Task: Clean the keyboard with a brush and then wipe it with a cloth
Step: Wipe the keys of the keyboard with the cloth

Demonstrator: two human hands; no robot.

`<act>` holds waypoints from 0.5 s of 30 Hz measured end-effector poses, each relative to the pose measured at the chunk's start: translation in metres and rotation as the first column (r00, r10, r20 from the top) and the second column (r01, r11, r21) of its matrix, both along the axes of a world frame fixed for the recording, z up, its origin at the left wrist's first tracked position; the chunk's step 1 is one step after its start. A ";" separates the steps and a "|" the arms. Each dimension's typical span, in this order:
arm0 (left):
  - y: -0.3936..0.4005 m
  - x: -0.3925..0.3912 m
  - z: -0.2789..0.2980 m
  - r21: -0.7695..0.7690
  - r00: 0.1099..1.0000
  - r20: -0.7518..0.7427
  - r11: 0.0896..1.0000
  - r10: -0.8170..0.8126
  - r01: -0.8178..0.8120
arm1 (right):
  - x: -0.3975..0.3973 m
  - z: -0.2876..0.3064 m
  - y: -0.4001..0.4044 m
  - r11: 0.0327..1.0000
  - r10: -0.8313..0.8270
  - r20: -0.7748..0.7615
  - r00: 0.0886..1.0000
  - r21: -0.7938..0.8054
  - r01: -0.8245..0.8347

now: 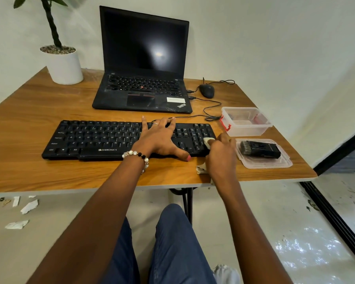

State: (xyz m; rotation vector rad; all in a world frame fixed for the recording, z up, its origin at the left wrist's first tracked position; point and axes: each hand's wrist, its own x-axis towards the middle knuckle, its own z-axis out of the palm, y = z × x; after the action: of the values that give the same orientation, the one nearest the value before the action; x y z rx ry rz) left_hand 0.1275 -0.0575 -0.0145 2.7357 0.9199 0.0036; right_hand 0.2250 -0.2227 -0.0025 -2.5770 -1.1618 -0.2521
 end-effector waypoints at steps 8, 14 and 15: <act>-0.001 0.000 0.001 -0.001 1.000 0.006 1.000 -0.004 0.004 | -0.001 0.014 -0.002 0.963 0.268 -0.304 0.914 0.100 -0.249; -0.001 -0.001 0.002 -0.010 1.000 0.009 1.000 -0.009 0.009 | 0.041 0.034 0.015 0.962 0.115 -0.348 0.930 0.271 -0.018; -0.001 -0.001 0.002 -0.007 1.000 0.007 1.000 -0.009 0.009 | 0.045 0.030 0.024 0.972 0.091 -0.291 0.952 0.233 -0.022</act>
State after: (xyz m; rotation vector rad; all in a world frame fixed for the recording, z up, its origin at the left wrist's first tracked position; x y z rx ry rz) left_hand 0.1266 -0.0588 -0.0129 2.7309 0.9043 0.0086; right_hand 0.2702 -0.1992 0.0272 -2.2795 -1.0272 0.0214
